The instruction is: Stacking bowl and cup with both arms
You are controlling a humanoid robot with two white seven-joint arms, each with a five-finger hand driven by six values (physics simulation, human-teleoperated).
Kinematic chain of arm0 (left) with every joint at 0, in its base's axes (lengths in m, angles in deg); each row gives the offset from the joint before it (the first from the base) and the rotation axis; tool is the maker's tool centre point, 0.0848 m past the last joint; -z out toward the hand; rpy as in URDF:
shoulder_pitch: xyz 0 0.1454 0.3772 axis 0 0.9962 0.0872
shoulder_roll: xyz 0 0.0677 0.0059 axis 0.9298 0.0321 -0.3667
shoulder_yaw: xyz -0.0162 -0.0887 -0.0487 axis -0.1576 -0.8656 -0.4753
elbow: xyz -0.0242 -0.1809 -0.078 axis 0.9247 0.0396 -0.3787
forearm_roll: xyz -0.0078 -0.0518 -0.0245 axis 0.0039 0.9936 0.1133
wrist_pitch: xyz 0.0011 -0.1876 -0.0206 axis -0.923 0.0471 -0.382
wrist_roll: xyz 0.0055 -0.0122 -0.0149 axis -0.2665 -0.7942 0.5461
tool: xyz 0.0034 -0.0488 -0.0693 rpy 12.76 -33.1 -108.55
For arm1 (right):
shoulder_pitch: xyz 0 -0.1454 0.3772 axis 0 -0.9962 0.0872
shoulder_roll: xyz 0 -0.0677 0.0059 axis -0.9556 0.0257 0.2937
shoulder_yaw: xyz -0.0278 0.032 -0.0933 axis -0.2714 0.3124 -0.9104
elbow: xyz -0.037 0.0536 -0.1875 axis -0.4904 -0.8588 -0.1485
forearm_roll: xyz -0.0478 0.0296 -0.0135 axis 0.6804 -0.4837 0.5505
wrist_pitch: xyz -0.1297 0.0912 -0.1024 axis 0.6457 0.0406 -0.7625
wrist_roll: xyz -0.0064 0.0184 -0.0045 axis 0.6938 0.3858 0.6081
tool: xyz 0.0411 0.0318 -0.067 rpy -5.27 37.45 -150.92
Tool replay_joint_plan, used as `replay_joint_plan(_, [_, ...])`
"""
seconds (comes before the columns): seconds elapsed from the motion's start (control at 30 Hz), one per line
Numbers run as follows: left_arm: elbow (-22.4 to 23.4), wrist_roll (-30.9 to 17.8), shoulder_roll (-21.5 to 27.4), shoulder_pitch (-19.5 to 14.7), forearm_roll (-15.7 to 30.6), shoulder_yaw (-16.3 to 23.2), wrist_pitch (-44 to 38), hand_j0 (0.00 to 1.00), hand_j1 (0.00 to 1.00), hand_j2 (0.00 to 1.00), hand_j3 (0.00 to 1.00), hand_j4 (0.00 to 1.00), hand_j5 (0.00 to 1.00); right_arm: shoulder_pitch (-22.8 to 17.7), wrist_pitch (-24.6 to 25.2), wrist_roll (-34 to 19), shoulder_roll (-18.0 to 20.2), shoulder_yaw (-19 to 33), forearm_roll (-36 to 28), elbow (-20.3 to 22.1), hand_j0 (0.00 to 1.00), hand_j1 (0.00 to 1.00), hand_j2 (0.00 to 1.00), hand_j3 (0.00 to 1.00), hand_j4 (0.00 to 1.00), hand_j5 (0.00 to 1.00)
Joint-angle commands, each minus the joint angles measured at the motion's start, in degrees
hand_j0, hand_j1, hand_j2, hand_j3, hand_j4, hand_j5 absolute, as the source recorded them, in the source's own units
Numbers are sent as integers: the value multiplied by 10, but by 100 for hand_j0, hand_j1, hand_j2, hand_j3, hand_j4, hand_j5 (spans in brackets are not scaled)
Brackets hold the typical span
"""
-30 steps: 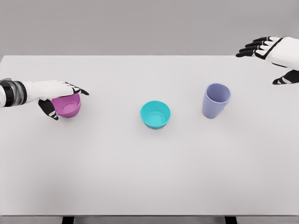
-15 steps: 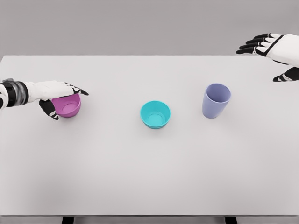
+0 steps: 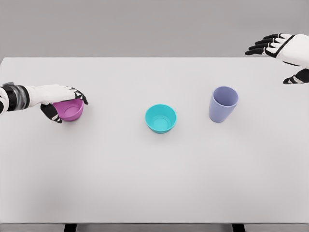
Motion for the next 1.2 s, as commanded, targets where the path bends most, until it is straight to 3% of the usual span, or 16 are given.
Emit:
replay_joint_plan(0.0, [0, 0, 0, 0, 1, -1, 0, 74, 74, 74, 74, 74, 74, 0, 2, 0, 0, 0, -3, 0, 100, 100, 100, 100, 100, 100])
replay_joint_plan(0.17, [-5, 0, 0, -4, 2, -2, 0, 67, 67, 67, 67, 67, 67, 0, 2, 0, 1, 0, -3, 0, 100, 100, 100, 100, 100, 100])
replay_joint_plan(1.0, [-89, 0, -18, -27, -20, -7, 3, 64, 64, 64, 64, 64, 64, -1, 2, 0, 13, 0, -3, 0, 100, 100, 100, 100, 100, 100])
replay_joint_plan(1.17, [-99, 0, -34, -32, -34, -9, 5, 64, 64, 64, 64, 64, 64, -1, 2, 0, 53, 0, -3, -1, 100, 100, 100, 100, 100, 100])
